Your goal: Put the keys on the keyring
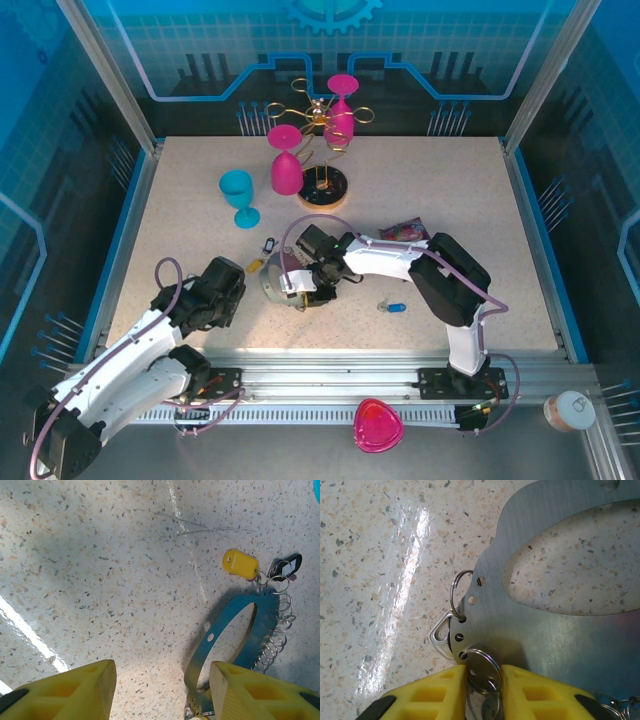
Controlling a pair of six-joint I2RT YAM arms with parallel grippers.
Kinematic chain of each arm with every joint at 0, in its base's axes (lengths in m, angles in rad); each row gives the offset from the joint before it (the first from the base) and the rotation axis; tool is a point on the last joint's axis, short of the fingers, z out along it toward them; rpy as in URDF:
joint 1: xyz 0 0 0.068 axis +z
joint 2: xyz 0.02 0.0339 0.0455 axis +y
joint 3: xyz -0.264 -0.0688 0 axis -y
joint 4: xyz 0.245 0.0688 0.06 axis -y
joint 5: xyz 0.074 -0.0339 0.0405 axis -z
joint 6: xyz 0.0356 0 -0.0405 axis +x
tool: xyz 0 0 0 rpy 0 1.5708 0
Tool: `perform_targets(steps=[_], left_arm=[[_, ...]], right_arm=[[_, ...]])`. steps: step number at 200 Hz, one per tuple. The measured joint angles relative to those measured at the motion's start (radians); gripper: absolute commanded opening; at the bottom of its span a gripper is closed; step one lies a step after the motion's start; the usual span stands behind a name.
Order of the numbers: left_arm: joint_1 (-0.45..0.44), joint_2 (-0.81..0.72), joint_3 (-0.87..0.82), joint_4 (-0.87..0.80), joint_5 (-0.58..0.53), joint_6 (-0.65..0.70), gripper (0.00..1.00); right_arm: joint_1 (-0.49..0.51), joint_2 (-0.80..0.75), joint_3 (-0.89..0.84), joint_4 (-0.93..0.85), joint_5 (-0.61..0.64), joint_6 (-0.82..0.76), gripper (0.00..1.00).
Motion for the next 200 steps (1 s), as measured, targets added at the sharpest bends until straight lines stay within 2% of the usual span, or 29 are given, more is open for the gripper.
perform_targets(steps=[19, 74, 104, 181, 200], left_arm=[[0.000, 0.000, 0.000, 0.000, 0.000, 0.000, 0.52], [0.000, 0.000, 0.000, 0.000, -0.006, 0.000, 0.53], [0.000, -0.001, 0.000, 0.000, -0.007, 0.000, 0.53], [0.000, -0.005, 0.000, 0.000, -0.006, 0.000, 0.53], [0.000, -0.005, 0.000, 0.000, -0.006, 0.000, 0.52]], right_arm=[[0.000, 0.000, 0.001, -0.008, -0.005, -0.001, 0.18], [0.000, 0.000, 0.006, -0.042, -0.040, -0.003, 0.18], [0.000, 0.000, 0.006, -0.063, -0.065, -0.006, 0.22], [0.004, 0.000, 0.006, -0.085, -0.077, -0.026, 0.23], [0.010, 0.000, 0.006, -0.085, -0.079, -0.025, 0.28]])
